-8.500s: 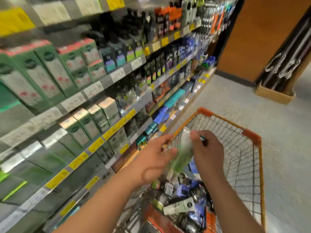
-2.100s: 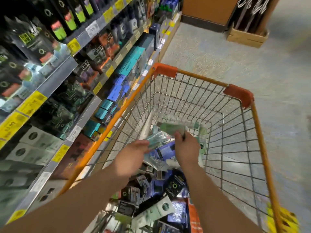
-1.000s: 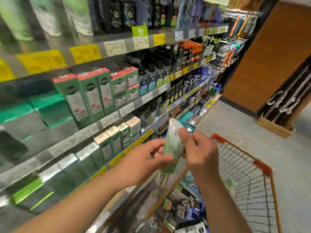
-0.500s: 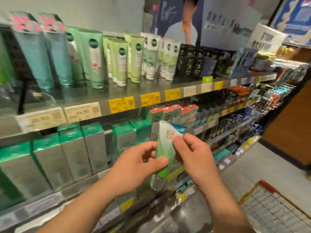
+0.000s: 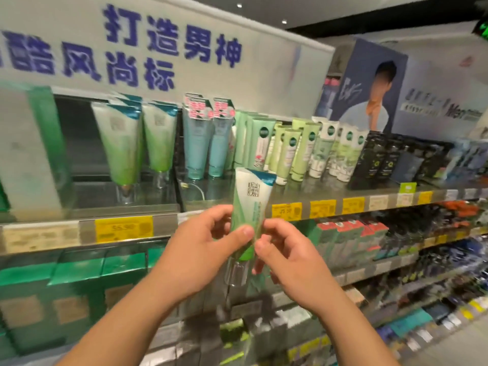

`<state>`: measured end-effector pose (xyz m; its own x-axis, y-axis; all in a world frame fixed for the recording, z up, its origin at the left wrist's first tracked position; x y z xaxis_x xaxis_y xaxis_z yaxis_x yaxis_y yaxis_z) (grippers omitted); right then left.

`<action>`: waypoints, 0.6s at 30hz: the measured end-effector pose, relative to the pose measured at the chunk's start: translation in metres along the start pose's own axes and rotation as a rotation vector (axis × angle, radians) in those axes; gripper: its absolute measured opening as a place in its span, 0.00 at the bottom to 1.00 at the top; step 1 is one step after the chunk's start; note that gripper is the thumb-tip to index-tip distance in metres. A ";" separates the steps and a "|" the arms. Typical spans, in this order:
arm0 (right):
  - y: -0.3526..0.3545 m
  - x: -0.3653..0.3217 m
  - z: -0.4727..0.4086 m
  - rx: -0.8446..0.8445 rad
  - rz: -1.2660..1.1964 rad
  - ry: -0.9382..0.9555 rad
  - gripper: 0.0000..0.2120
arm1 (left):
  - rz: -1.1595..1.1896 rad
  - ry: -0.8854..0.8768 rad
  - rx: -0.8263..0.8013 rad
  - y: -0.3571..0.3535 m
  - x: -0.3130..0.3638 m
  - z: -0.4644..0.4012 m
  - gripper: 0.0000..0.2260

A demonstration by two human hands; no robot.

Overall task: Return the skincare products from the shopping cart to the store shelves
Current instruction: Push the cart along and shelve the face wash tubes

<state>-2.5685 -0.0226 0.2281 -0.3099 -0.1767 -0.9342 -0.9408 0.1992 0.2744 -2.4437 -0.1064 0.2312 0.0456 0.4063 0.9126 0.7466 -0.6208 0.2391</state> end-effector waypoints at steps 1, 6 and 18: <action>-0.011 -0.002 -0.006 -0.027 0.004 0.012 0.11 | -0.019 0.000 0.050 0.013 0.002 0.001 0.15; -0.050 -0.019 -0.038 -0.028 0.213 0.055 0.19 | -0.117 -0.006 0.232 0.064 0.015 0.008 0.11; -0.079 -0.060 -0.100 0.122 0.360 0.068 0.09 | -0.335 -0.014 0.457 0.126 0.039 0.025 0.20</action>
<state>-2.4890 -0.1239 0.2854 -0.6294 -0.1376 -0.7648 -0.7483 0.3726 0.5488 -2.3311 -0.1518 0.2889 -0.2365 0.5421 0.8064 0.9331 -0.1046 0.3440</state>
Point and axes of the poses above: each hand's wrist, its own z-axis away from the middle knuckle, its own y-axis out of the back of the hand, x = y × z, the point moved 9 cm from there along -z, towards the middle knuckle, and after that the axes turned 6 degrees about -x, right-handed, at the moved point
